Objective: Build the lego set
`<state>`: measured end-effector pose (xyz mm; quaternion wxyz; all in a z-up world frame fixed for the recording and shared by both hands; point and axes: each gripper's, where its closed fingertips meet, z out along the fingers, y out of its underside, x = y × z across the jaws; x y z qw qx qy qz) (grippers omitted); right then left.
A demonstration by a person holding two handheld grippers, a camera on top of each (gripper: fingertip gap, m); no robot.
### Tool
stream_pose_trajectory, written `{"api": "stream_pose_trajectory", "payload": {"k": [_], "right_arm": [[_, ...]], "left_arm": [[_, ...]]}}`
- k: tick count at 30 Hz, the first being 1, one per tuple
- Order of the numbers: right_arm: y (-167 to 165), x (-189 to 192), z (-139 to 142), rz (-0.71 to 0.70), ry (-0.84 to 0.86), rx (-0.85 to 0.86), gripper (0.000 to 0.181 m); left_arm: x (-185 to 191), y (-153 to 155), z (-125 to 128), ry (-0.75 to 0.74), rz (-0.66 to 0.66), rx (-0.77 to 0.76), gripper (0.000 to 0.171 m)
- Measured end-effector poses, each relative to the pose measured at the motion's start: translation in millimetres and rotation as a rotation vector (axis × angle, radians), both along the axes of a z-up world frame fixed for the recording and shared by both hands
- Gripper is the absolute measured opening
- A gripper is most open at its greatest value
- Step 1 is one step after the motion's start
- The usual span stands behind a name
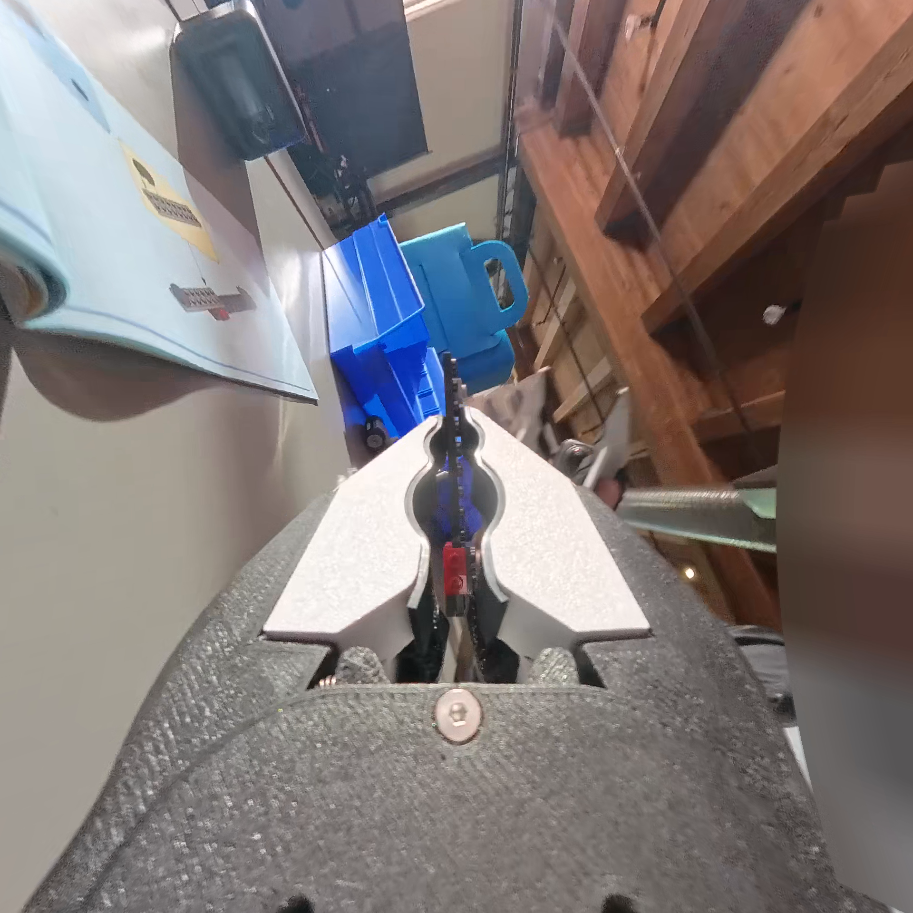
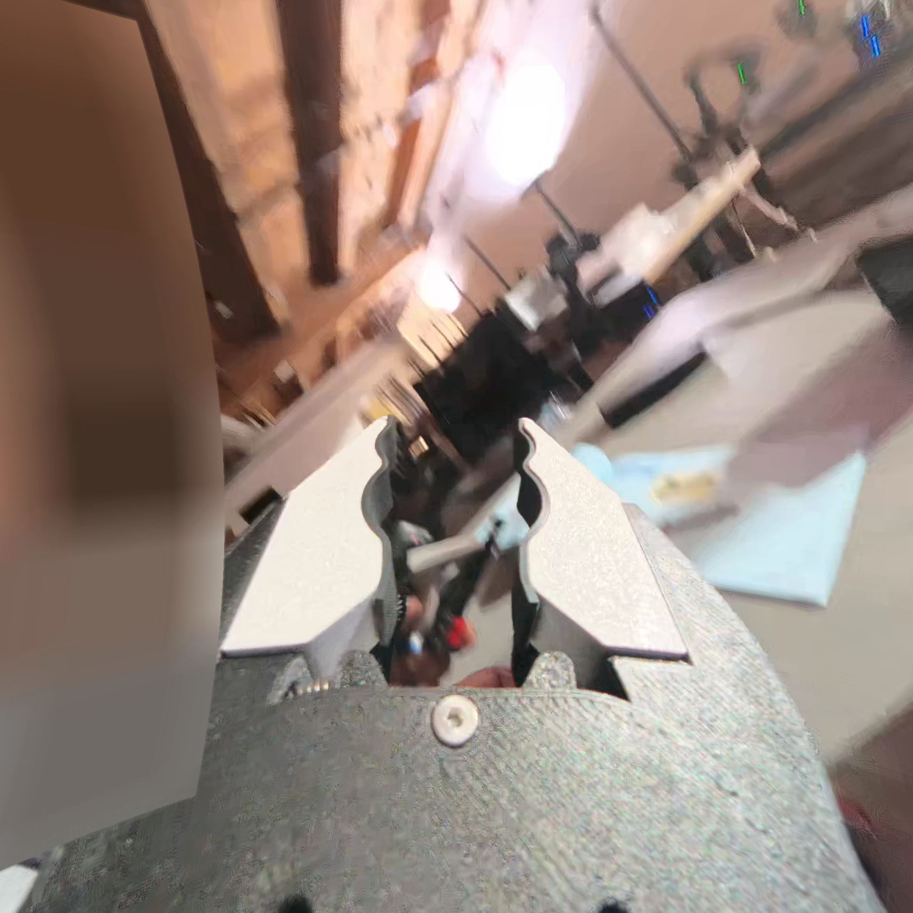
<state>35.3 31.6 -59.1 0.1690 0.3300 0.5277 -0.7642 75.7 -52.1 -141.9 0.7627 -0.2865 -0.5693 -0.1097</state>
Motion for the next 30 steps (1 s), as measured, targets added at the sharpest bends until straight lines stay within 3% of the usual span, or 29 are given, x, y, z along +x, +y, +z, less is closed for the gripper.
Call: {"api": "stream_pose_trajectory", "payload": {"k": [3, 7, 15, 18, 20, 23, 28, 30], "right_arm": [[-24, 26, -57, 0.163, -0.109, 0.219, 0.053], [-39, 58, -85, 0.341, -0.227, 0.280, 0.047], [-32, 77, -74, 0.456, -0.311, 0.140, 0.007], [-25, 79, -72, 0.474, -0.363, 0.083, 0.004], [-18, 75, -71, 0.450, -0.374, 0.063, 0.004], [-4, 67, -70, 0.405, -0.338, 0.069, 0.004], [15, 54, -69, 0.326, -0.229, 0.111, 0.005], [20, 50, -71, 0.302, -0.200, 0.127, 0.005]], "left_arm": [[4, 7, 4, 0.004, 0.031, 0.119, 0.005], [9, 30, 9, 0.025, -0.007, 0.149, 0.006], [15, 56, 21, 0.072, -0.032, 0.073, 0.006], [17, 66, 21, 0.063, -0.070, 0.054, 0.007], [20, 70, 21, 0.064, -0.103, 0.011, 0.017], [24, 59, 9, 0.054, -0.099, -0.182, 0.030], [36, 27, -48, -0.085, -0.090, -0.853, 0.034], [42, 29, -64, -0.143, -0.136, -1.005, 0.032]]}}
